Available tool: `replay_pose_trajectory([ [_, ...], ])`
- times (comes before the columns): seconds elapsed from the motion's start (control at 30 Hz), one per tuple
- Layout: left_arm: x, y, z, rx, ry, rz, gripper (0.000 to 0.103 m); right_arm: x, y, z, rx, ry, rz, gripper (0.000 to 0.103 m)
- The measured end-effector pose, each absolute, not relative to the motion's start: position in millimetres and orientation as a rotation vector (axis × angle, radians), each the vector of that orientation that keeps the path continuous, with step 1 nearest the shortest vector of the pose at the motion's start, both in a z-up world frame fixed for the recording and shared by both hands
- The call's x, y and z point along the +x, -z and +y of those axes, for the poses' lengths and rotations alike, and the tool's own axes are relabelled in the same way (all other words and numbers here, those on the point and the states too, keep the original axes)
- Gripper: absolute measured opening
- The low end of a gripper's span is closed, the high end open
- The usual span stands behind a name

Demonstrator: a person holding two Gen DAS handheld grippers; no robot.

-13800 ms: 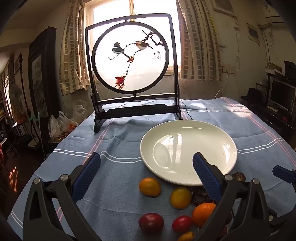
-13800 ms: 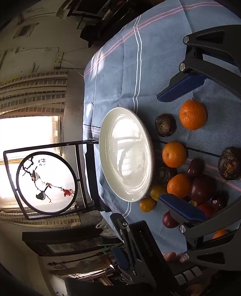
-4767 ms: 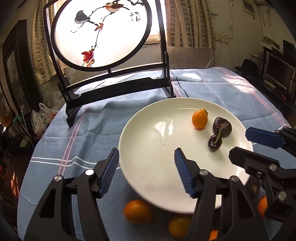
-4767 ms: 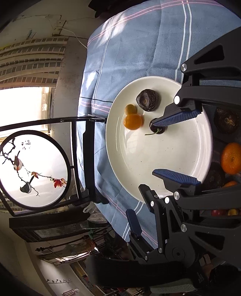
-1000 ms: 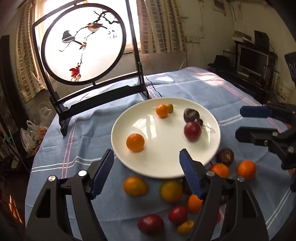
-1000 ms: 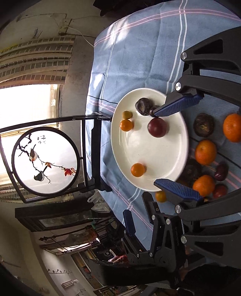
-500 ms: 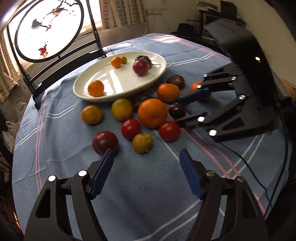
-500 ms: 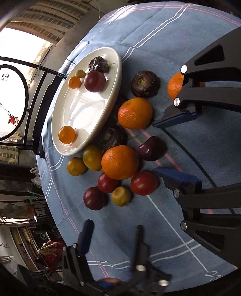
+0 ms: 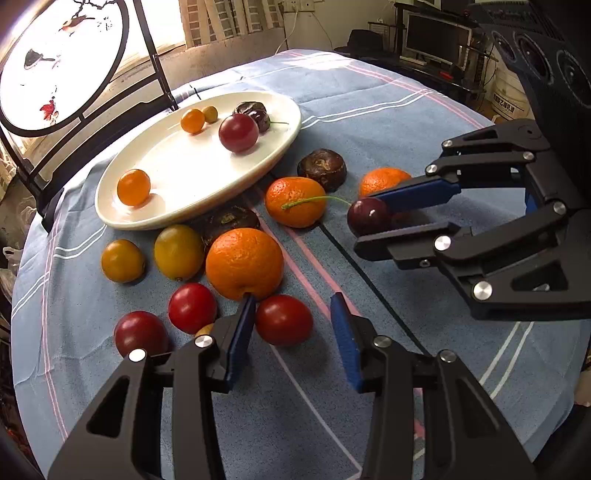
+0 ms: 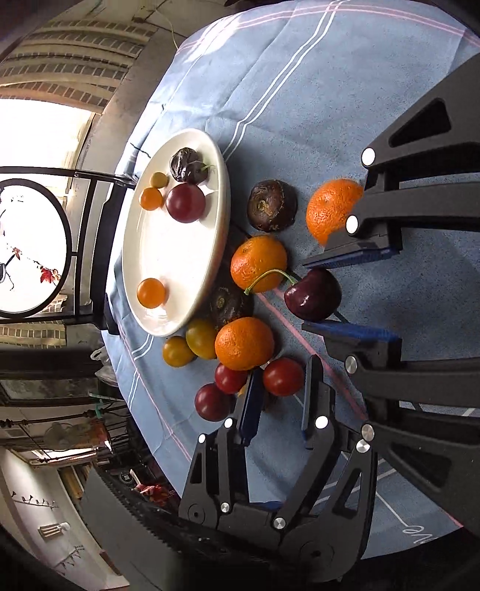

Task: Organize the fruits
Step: 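Grasp a red tomato with the left gripper while the right grasps a dark cherry, then lower the tomato and cherry onto the plate and open both grippers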

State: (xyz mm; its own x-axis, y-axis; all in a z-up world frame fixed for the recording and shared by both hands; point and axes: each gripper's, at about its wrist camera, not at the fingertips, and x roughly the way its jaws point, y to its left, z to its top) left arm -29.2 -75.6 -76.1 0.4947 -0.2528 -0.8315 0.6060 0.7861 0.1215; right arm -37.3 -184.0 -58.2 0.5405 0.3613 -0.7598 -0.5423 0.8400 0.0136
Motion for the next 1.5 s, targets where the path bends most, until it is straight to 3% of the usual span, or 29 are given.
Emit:
replay_pose_trajectory([
  [0.1,-29,74,-75,0.439,0.533,0.906,0.031,-38,57,-184,-0.242,-0.547,0.838,0.028],
  [0.33,-36,67,-61,0.422,0.553,0.893,0.030,-42,52,-184,-0.237,-0.541,0.816,0.028],
  [0.5,-32,30,-48,0.360,0.525,0.788,0.030,-39,38,-184,-0.235,-0.525,0.779,0.028],
  [0.8,53,-23,-41,0.215,0.255,0.633,0.030,0,-31,-188,-0.161,-0.451,0.588,0.028],
  [1.07,108,-4,-31,0.091,0.216,0.681,0.030,60,-29,-174,-0.099,-0.409,0.593,0.028],
  [1.5,111,20,-43,0.207,0.197,0.696,0.030,86,1,-169,-0.077,-0.392,0.659,0.028],
])
